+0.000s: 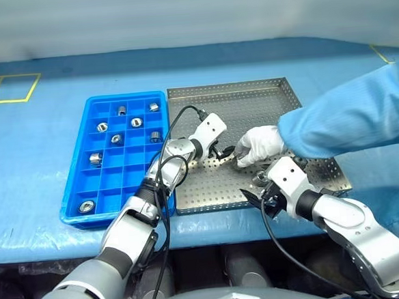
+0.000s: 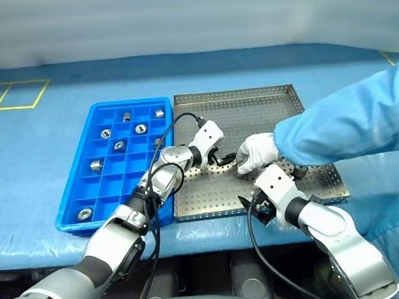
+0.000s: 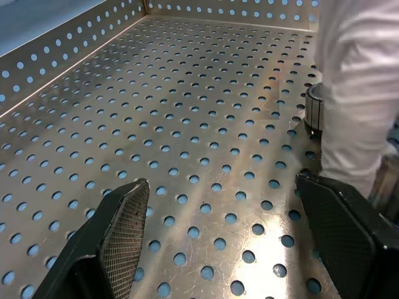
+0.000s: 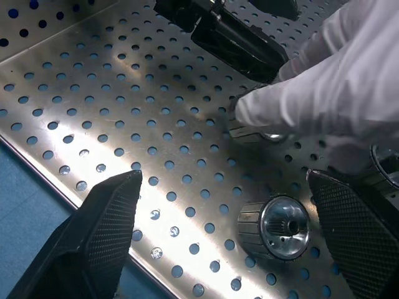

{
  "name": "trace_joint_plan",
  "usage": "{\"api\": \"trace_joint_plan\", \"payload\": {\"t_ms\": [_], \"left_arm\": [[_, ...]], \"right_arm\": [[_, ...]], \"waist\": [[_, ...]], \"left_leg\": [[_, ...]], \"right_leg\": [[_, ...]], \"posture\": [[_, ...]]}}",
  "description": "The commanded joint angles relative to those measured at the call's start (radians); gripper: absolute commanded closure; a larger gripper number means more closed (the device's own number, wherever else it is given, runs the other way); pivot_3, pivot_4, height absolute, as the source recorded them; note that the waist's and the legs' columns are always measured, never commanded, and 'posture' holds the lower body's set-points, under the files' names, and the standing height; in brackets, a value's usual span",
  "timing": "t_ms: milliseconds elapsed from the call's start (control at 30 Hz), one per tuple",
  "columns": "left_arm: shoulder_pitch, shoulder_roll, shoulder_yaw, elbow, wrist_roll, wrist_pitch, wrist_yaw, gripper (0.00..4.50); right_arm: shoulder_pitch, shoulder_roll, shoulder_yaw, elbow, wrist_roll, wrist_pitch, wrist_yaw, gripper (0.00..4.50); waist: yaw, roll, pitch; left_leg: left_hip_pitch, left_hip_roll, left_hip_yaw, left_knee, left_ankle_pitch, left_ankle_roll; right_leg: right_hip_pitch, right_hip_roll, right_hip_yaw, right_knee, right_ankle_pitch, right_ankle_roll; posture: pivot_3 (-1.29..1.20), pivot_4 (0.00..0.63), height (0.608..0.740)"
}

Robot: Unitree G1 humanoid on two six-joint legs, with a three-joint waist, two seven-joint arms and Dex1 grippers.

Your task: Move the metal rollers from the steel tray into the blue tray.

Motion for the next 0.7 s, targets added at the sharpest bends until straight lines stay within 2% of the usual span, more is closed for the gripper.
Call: {"api": "trace_joint_plan", "payload": {"t_ms": [33, 233, 433, 700], "left_arm": [[-0.018, -0.006, 0.022, -0.043, -0.006, -0.020, -0.007, 0.43], [0.012, 0.006, 0.045, -0.144, -0.043, 0.010, -0.056, 0.43], [0.100, 0.047, -0.009, -0.320, -0.097, 0.075, -0.233, 0.43], [0.123, 0.053, -0.093, -0.297, -0.043, 0.088, -0.246, 0.43]], "right_arm": [[-0.011, 0.003, -0.013, -0.014, -0.003, -0.010, -0.003, 0.00], [-0.012, 0.003, -0.018, -0.006, -0.004, -0.011, -0.003, 0.00], [-0.019, 0.001, -0.016, -0.005, -0.002, -0.011, 0.003, 0.00], [-0.022, 0.004, -0.005, -0.002, -0.005, -0.010, 0.001, 0.00]], "waist": [[0.000, 0.000, 0.000], [0.000, 0.000, 0.000], [-0.001, 0.003, -0.002], [0.000, 0.003, -0.002]], "left_leg": [[0.000, 0.000, 0.000, 0.000, 0.000, 0.000], [0.000, 0.000, 0.000, 0.000, 0.000, 0.000], [0.000, 0.000, 0.000, 0.000, 0.000, 0.000], [0.001, 0.000, 0.001, 0.002, 0.001, 0.001]], "right_leg": [[0.000, 0.000, 0.000, 0.000, 0.002, 0.003], [0.000, 0.000, 0.000, 0.000, 0.002, 0.003], [0.000, 0.000, 0.001, 0.000, 0.002, 0.003], [0.001, 0.000, 0.001, 0.001, 0.000, -0.001]], "posture": [[-0.17, 0.150, 0.740], [-0.17, 0.150, 0.740], [-0.16, 0.150, 0.740], [-0.16, 0.150, 0.740]]}}
